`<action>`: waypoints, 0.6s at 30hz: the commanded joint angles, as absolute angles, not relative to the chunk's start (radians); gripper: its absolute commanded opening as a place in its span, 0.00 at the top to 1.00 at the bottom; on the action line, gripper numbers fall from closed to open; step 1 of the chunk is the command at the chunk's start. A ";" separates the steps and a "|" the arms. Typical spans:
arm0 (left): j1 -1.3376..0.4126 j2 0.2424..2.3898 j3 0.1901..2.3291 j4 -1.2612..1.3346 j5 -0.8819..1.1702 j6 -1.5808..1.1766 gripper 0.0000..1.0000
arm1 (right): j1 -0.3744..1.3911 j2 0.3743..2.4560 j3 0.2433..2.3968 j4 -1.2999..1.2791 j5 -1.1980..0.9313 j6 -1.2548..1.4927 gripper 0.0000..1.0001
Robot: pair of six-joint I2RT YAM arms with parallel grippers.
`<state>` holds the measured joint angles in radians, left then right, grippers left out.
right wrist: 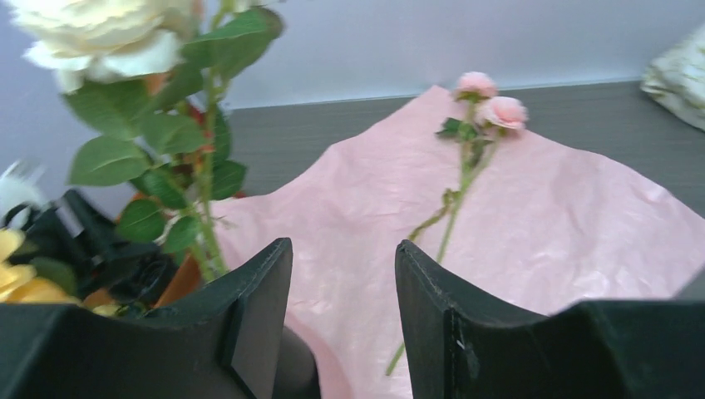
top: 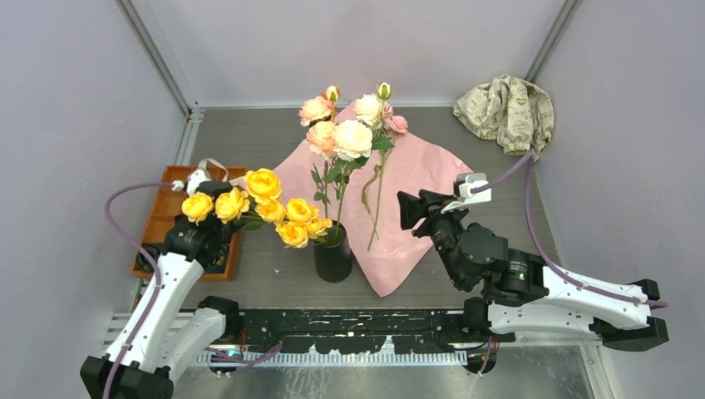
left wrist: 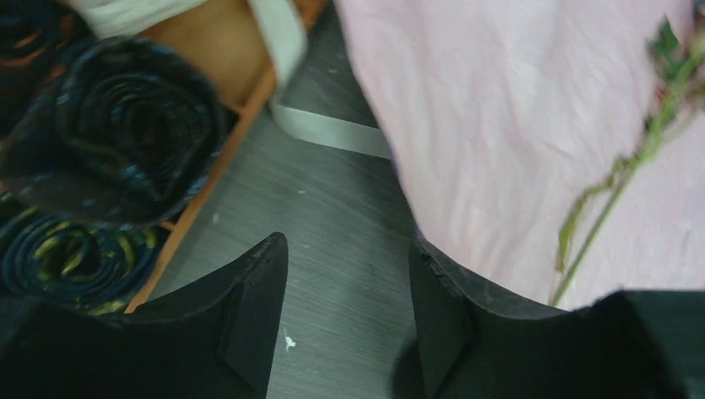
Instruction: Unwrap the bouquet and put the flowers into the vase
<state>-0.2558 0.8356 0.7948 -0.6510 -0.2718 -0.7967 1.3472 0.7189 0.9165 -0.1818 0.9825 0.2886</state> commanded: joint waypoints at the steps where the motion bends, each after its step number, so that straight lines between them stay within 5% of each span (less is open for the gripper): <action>1: -0.154 0.786 0.731 -0.757 -0.370 -0.964 0.44 | 1.353 0.713 0.948 -0.275 1.272 0.410 0.45; 4: -0.049 0.807 0.718 -0.748 -0.281 -0.961 0.45 | 1.353 0.729 0.986 -0.442 1.384 0.592 0.45; 11: 0.109 1.025 0.773 -0.567 0.076 -0.927 0.54 | 1.339 0.896 1.243 -1.326 1.533 1.385 0.44; 18: 0.158 1.261 0.887 -0.377 0.301 -0.890 0.59 | 1.248 0.896 1.305 -1.297 1.488 1.274 0.44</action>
